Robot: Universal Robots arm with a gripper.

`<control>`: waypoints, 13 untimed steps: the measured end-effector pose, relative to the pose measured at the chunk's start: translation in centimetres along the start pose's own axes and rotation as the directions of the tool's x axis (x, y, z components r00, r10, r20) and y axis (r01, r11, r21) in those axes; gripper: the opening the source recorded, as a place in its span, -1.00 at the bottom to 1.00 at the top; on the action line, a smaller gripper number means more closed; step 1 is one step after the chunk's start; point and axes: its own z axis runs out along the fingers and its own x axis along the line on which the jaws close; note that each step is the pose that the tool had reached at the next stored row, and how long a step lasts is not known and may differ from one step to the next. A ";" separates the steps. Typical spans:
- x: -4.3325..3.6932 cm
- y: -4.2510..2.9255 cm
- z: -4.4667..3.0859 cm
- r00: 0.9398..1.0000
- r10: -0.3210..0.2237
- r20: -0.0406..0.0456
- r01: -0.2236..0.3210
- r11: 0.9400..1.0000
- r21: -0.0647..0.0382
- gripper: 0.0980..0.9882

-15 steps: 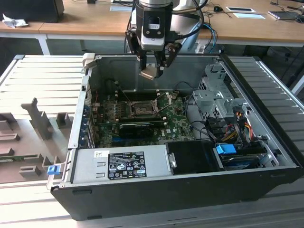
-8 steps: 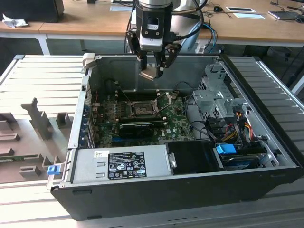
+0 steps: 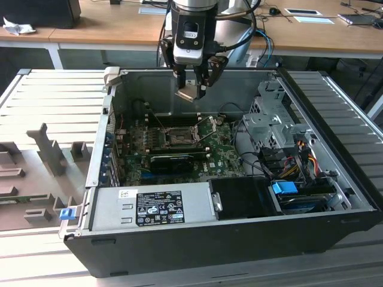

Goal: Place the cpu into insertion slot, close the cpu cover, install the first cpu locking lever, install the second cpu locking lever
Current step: 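Place the cpu into insertion slot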

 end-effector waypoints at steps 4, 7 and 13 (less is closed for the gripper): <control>0.00 -0.01 0.06 1.000 0.023 0.002 -0.023 1.000 0.000 -0.03; 0.00 -0.01 0.10 0.999 0.037 0.003 -0.037 0.999 -0.001 -0.03; 0.00 -0.02 0.18 0.997 0.073 0.006 -0.072 0.997 -0.002 -0.03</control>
